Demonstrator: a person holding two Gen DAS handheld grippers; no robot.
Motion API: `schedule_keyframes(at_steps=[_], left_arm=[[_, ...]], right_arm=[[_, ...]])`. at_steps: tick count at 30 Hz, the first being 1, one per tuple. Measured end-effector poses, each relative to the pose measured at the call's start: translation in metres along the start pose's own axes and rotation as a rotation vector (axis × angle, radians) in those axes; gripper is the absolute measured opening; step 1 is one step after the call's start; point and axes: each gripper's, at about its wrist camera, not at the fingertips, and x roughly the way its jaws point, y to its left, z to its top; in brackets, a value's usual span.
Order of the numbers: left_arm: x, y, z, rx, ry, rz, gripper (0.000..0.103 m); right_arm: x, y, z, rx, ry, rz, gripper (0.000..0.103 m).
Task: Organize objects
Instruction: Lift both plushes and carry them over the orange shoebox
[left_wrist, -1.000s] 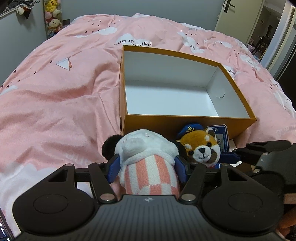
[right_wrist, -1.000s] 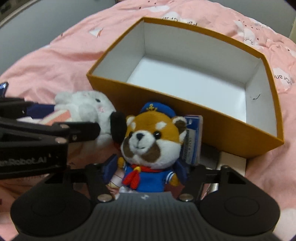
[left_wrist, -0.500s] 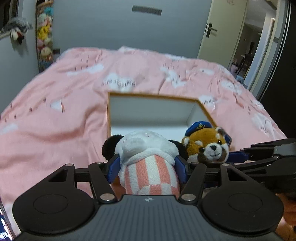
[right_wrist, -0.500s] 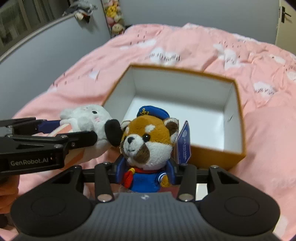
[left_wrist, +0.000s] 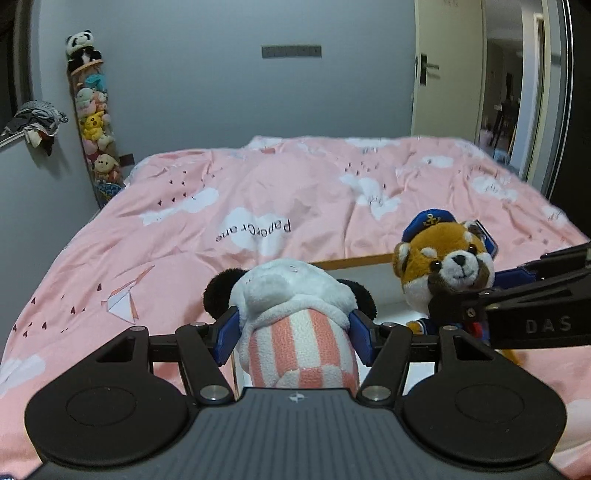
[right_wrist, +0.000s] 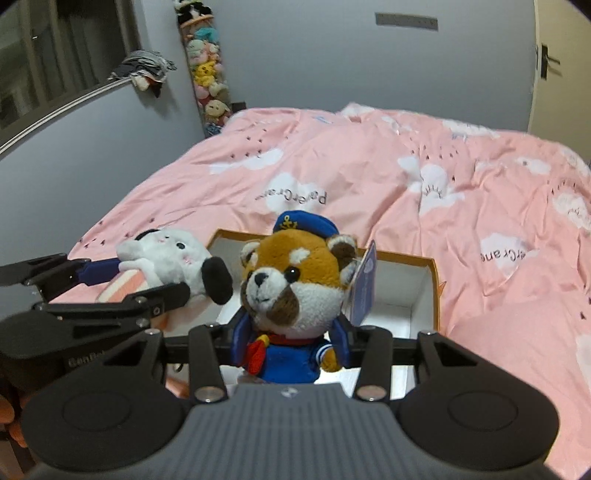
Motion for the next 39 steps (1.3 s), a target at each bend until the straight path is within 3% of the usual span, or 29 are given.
schedule_keyframes(at_steps=[9, 14, 19, 27, 39], left_arm=[[0.070, 0.006, -0.002, 0.031, 0.182, -0.045, 0.071], [0.100, 0.001, -0.004, 0.116, 0.244, -0.004, 0.071], [0.121, -0.008, -0.007, 0.200, 0.292, 0.040, 0.071], [0.151, -0.020, -0.012, 0.346, 0.348, 0.094, 0.071], [0.180, -0.023, -0.015, 0.404, 0.420, 0.070, 0.078]], right_arm=[[0.084, -0.023, 0.001, 0.070, 0.157, 0.033, 0.047], [0.122, -0.036, 0.004, 0.106, 0.225, 0.090, 0.047], [0.149, -0.041, 0.007, 0.095, 0.275, 0.077, 0.047], [0.178, -0.046, 0.007, 0.084, 0.334, 0.075, 0.048], [0.194, -0.058, -0.001, 0.115, 0.376, 0.076, 0.055]])
